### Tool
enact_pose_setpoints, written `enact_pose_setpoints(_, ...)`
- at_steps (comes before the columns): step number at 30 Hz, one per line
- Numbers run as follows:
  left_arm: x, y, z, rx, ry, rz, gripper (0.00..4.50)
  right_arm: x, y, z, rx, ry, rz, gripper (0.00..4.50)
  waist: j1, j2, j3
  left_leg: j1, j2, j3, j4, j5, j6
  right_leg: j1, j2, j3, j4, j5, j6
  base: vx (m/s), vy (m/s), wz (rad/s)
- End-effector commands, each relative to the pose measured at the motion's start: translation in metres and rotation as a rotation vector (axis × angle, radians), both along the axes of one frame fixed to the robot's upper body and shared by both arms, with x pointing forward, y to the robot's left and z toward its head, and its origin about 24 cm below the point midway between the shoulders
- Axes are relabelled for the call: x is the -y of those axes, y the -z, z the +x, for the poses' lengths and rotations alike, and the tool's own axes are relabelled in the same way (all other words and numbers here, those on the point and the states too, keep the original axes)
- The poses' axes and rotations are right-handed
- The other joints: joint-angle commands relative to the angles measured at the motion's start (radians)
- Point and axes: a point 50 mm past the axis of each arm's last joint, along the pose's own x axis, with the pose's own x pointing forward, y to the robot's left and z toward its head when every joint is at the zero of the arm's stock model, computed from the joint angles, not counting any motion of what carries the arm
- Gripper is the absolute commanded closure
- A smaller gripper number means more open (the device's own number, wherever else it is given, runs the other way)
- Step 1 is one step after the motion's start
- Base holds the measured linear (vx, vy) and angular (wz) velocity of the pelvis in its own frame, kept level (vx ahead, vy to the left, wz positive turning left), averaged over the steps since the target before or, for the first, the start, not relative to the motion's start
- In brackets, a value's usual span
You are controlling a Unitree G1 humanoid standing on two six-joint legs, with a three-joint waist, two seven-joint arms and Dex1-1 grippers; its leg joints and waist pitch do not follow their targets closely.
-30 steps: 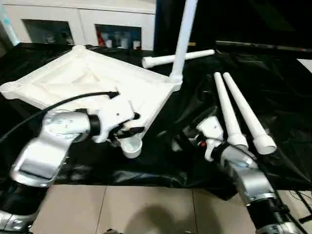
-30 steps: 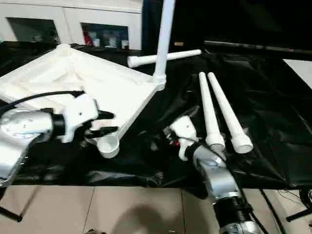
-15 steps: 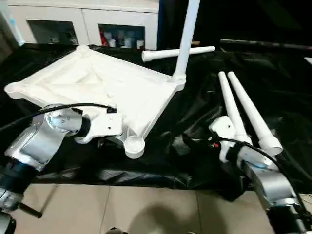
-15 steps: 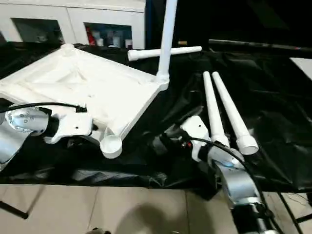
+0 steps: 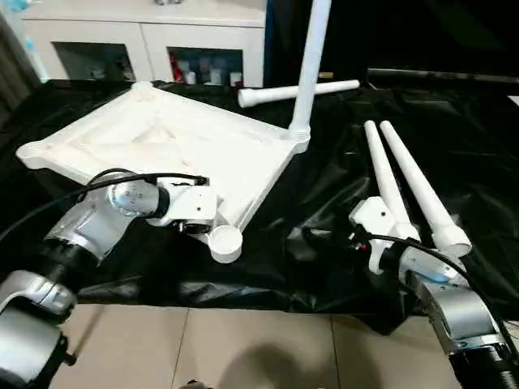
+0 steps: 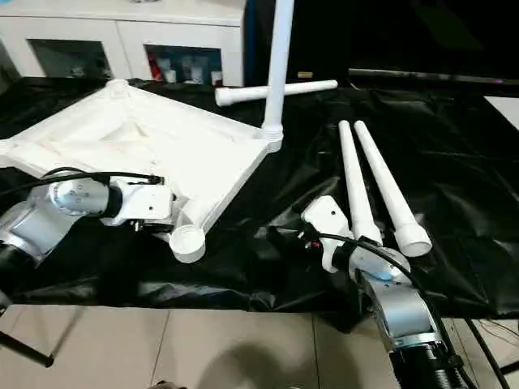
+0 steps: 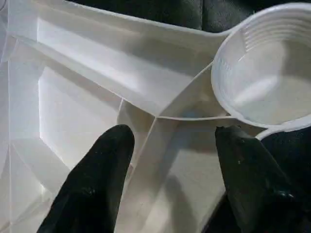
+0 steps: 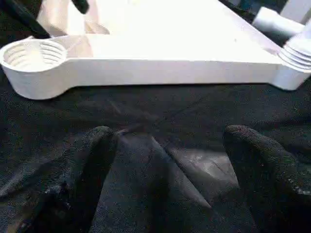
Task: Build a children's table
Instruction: Rotate table base
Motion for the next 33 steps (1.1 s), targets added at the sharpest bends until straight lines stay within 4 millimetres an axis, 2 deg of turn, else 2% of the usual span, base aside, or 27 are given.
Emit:
enact_pose_setpoints(1, -0.009, 0.018, -0.001, -0.043, -0.024, 0.073, 1.45, 0.000, -0.002, -0.001, 0.004, -0.008, -0.019, 0.55, 0.004, -0.001, -0.063, 0.017, 0.019, -0.019, -0.064, -0.308, -0.011, 0.038, -0.060, 0.047, -0.098, -0.323, -0.149, 0.000, 0.000, 0.00)
enact_pose_setpoints(7, -0.014, 0.022, 0.001, -0.055, -0.035, 0.099, 1.45, 0.000, -0.002, 0.000, 0.004, -0.016, -0.028, 0.55, 0.001, -0.001, -0.056, 0.021, 0.017, -0.024, -0.067, -0.363, -0.017, 0.031, -0.066, 0.042, -0.115, -0.477, -0.109, 0.000, 0.000, 0.00)
enact_pose_setpoints(8, -0.014, 0.023, 0.001, -0.061, -0.038, 0.099, 1.73, 0.000, -0.002, 0.000, 0.004, -0.016, -0.028, 0.55, 0.000, -0.001, -0.055, 0.022, 0.017, -0.026, -0.067, -0.371, -0.017, 0.030, -0.067, 0.040, -0.117, -0.501, -0.101, 0.000, 0.000, 0.00)
enact_pose_setpoints(11, -0.015, 0.022, -0.002, -0.111, -0.026, 0.092, 1.73, 0.000, -0.003, 0.000, 0.007, -0.022, -0.035, 0.55, -0.004, 0.000, -0.056, 0.021, 0.018, -0.029, -0.068, -0.382, -0.018, 0.029, -0.069, 0.037, -0.121, -0.533, -0.091, 0.000, 0.000, 0.00)
enact_pose_setpoints(13, -0.013, 0.014, 0.002, -0.084, -0.018, 0.065, 1.73, 0.001, -0.003, 0.001, 0.009, -0.018, -0.036, 0.55, -0.005, 0.000, -0.057, 0.018, 0.016, -0.030, -0.069, -0.377, -0.016, 0.030, -0.067, 0.037, -0.121, -0.518, -0.090, 0.000, 0.000, 0.00)
enact_pose_setpoints(14, -0.012, 0.007, 0.005, -0.070, -0.013, 0.041, 1.73, 0.002, -0.004, 0.001, 0.011, -0.015, -0.037, 0.55, -0.004, 0.004, -0.059, 0.019, 0.017, -0.030, -0.069, -0.370, -0.015, 0.030, -0.067, 0.038, -0.119, -0.493, -0.098, 0.000, 0.000, 0.00)
enact_pose_setpoints(15, -0.011, 0.002, 0.006, -0.060, -0.010, 0.027, 1.73, 0.003, -0.004, 0.001, 0.012, -0.014, -0.038, 0.55, -0.005, 0.003, -0.060, 0.019, 0.017, -0.030, -0.069, -0.365, -0.015, 0.030, -0.067, 0.039, -0.117, -0.474, -0.104, 0.000, 0.000, 0.00)
enact_pose_setpoints(17, -0.012, -0.013, 0.009, -0.049, -0.013, 0.005, 1.73, 0.004, -0.006, 0.001, 0.019, -0.011, -0.036, 0.55, -0.003, 0.004, -0.064, 0.018, 0.019, -0.026, -0.067, -0.342, -0.012, 0.031, -0.064, 0.042, -0.107, -0.380, -0.138, 0.000, 0.000, 0.00)
enact_pose_setpoints(18, -0.012, -0.013, 0.009, -0.049, -0.013, 0.005, 1.73, 0.004, -0.006, 0.001, 0.019, -0.011, -0.036, 0.55, -0.003, 0.005, -0.064, 0.018, 0.020, -0.025, -0.068, -0.337, -0.012, 0.031, -0.063, 0.042, -0.105, -0.358, -0.147, 0.000, 0.000, 0.00)
enact_pose_setpoints(19, -0.012, -0.018, 0.010, -0.056, -0.018, 0.000, 1.46, 0.005, -0.006, 0.001, 0.021, -0.011, -0.036, 0.55, -0.002, 0.005, -0.066, 0.018, 0.021, -0.024, -0.067, -0.323, -0.010, 0.033, -0.063, 0.043, -0.099, -0.312, -0.166, 0.000, 0.000, 0.00)
enact_pose_setpoints(23, -0.017, -0.027, 0.003, -0.132, -0.004, 0.041, 1.31, 0.005, -0.008, 0.000, 0.025, -0.017, -0.035, 0.55, -0.001, 0.008, -0.072, 0.013, 0.023, -0.021, -0.063, -0.255, -0.003, 0.041, -0.063, 0.045, -0.082, -0.176, -0.208, 0.000, 0.000, 0.00)
enact_pose_setpoints(26, -0.022, -0.027, -0.002, -0.198, -0.011, 0.067, 0.92, 0.005, -0.008, -0.001, 0.025, -0.027, -0.036, 0.55, -0.002, 0.012, -0.075, 0.012, 0.020, -0.018, -0.059, -0.218, 0.007, 0.045, -0.059, 0.045, -0.072, -0.082, -0.233, 0.000, 0.000, 0.00)
enact_pose_setpoints(28, -0.025, -0.027, -0.004, -0.226, -0.013, 0.085, 0.85, 0.005, -0.008, -0.002, 0.024, -0.031, -0.038, 0.55, -0.002, 0.012, -0.075, 0.011, 0.020, -0.017, -0.058, -0.207, 0.012, 0.047, -0.059, 0.045, -0.071, -0.058, -0.242, 0.000, 0.000, 0.00)
enact_pose_setpoints(30, -0.028, -0.026, -0.007, -0.252, -0.016, 0.107, 0.56, 0.006, -0.008, -0.002, 0.023, -0.034, -0.040, 0.55, -0.003, 0.012, -0.074, 0.012, 0.022, -0.017, -0.059, -0.213, 0.013, 0.048, -0.059, 0.044, -0.070, -0.057, -0.247, 0.000, 0.000, 0.00)
enact_pose_setpoints(33, -0.030, -0.024, -0.009, -0.270, -0.022, 0.121, 0.49, 0.006, -0.008, -0.002, 0.021, -0.040, -0.043, 0.55, -0.004, 0.012, -0.067, 0.017, 0.022, -0.016, -0.063, -0.272, -0.002, 0.044, -0.062, 0.045, -0.082, -0.165, -0.230, 0.000, 0.000, 0.00)
